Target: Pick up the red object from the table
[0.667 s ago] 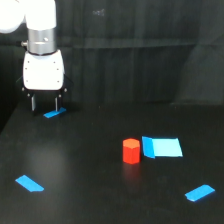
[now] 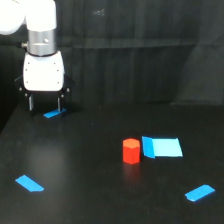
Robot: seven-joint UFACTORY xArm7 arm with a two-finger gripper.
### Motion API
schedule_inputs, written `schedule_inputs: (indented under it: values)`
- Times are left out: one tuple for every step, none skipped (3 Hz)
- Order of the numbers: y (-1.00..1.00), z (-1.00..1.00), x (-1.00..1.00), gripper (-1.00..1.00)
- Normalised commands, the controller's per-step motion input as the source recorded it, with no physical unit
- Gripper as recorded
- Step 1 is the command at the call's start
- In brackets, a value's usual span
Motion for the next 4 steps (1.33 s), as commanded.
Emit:
schedule_inputs:
  values:
    - [-0.68, 0.41, 0.73, 1.0]
    - [-0.78, 0.54, 0.85, 1.0]
    - [-0.86, 0.29, 0.92, 0.96]
    - [-0.73, 0.28, 0.92, 1.0]
